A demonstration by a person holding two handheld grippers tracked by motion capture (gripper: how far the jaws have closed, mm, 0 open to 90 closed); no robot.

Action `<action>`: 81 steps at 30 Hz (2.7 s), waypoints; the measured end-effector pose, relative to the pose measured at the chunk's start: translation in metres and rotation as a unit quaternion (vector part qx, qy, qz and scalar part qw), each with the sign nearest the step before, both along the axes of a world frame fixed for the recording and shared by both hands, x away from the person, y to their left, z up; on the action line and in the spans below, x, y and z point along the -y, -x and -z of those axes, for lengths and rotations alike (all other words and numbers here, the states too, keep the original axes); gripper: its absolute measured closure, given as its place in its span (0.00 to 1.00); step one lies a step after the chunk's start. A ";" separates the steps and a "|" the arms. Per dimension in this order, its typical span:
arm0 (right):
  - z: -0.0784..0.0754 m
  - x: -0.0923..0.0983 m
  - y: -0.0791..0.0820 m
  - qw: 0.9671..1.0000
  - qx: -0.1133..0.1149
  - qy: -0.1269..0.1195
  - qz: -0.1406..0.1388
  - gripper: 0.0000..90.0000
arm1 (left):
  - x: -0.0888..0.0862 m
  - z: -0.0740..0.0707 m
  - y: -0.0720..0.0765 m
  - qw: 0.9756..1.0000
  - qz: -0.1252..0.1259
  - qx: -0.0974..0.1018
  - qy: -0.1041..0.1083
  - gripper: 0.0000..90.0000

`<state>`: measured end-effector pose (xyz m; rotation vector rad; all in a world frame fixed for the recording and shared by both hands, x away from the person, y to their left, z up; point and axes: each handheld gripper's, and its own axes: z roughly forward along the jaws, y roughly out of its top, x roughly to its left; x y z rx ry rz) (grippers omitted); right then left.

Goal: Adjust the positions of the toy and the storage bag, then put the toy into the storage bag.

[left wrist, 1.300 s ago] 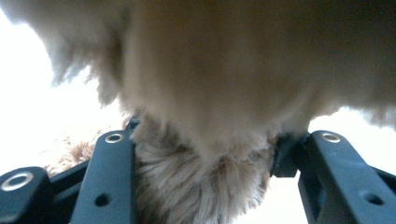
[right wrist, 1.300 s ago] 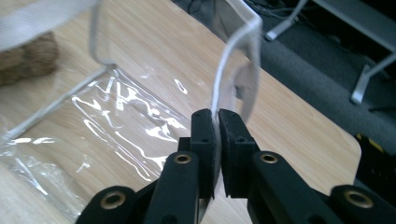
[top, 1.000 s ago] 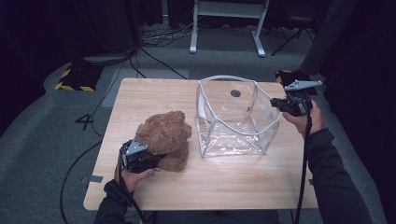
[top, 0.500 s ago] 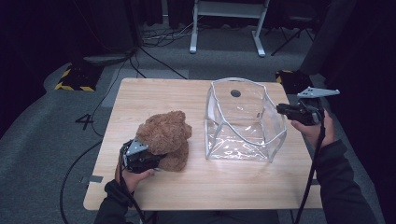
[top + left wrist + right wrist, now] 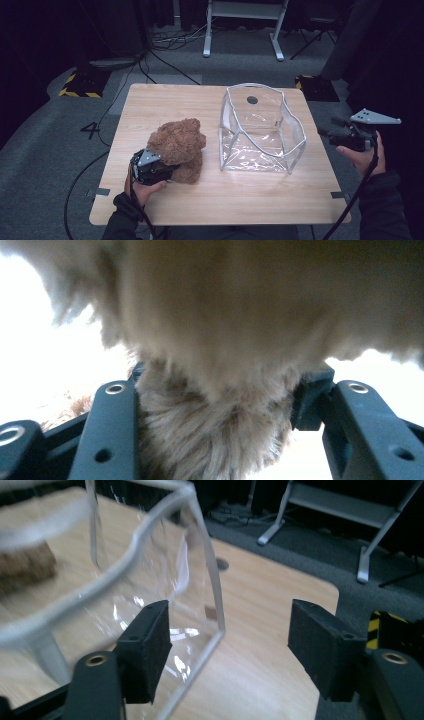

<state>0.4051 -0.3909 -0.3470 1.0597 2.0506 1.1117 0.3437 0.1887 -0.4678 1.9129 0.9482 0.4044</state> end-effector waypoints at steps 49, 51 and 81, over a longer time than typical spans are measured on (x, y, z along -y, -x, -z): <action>0.168 -0.009 0.017 0.991 -0.118 0.026 -0.050 0.19 | 0.010 0.005 -0.003 1.000 -0.019 0.006 0.007 0.29; 0.167 -0.009 0.017 0.991 -0.118 0.026 -0.050 0.19 | 0.010 0.006 -0.004 1.000 -0.019 0.008 0.006 0.30; 0.168 -0.009 0.017 0.992 -0.118 0.025 -0.047 0.19 | 0.015 -0.016 -0.006 0.998 -0.017 0.054 0.036 0.66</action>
